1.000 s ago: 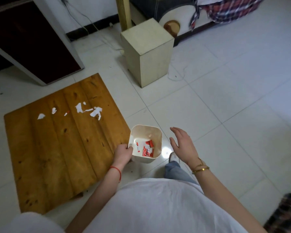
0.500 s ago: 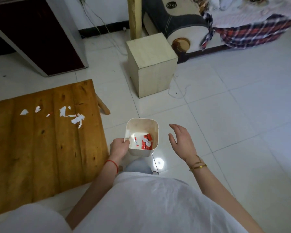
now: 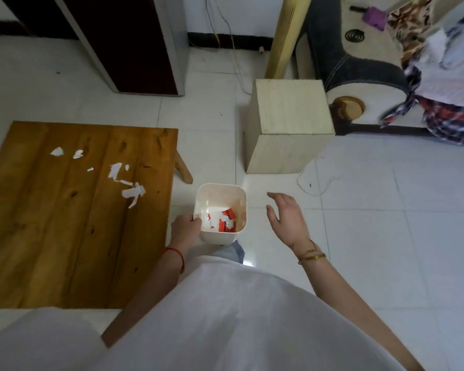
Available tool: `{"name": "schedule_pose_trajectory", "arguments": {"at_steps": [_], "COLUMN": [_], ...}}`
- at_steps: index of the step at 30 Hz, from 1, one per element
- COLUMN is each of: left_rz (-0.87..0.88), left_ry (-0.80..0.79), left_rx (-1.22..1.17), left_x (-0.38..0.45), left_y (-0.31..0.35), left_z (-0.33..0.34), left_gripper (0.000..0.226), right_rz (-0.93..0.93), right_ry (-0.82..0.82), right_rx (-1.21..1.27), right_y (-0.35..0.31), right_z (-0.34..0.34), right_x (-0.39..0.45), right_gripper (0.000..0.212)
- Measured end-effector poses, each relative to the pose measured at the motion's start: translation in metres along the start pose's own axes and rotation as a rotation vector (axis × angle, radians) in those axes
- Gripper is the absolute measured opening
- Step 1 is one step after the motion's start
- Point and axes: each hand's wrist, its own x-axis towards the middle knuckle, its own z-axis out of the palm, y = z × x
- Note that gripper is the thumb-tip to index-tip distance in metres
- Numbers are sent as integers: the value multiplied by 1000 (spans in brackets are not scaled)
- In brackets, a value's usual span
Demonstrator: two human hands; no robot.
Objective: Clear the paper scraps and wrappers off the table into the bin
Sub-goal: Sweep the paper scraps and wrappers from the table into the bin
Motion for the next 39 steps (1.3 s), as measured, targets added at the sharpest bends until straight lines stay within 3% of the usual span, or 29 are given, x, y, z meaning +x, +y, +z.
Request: {"name": "schedule_pose_trajectory", "arguments": {"at_steps": [7, 16, 20, 24, 31, 39], "left_rz": [-123, -257, -406, -557, -724, -853], "left_ry": [112, 219, 337, 433, 554, 578], "left_rx": [-84, -275, -372, -484, -784, -851], "left_x": [67, 92, 102, 114, 144, 184], "left_y": [51, 62, 62, 67, 66, 38], "left_z": [-19, -26, -14, 2, 32, 71], "left_gripper": [28, 27, 45, 35, 33, 35], "right_rz": [-173, -463, -652, -825, -1031, -1282], "right_ry": [-134, -313, -430, -553, -742, -905], "right_rx": [-42, -103, -140, -158, -185, -302], "right_y": [-26, -68, -88, -109, -155, -196], "right_z": [-13, 3, 23, 48, 101, 192], "right_x": [144, 253, 301, 344, 384, 388], "right_gripper": [36, 38, 39, 39, 42, 46]}}
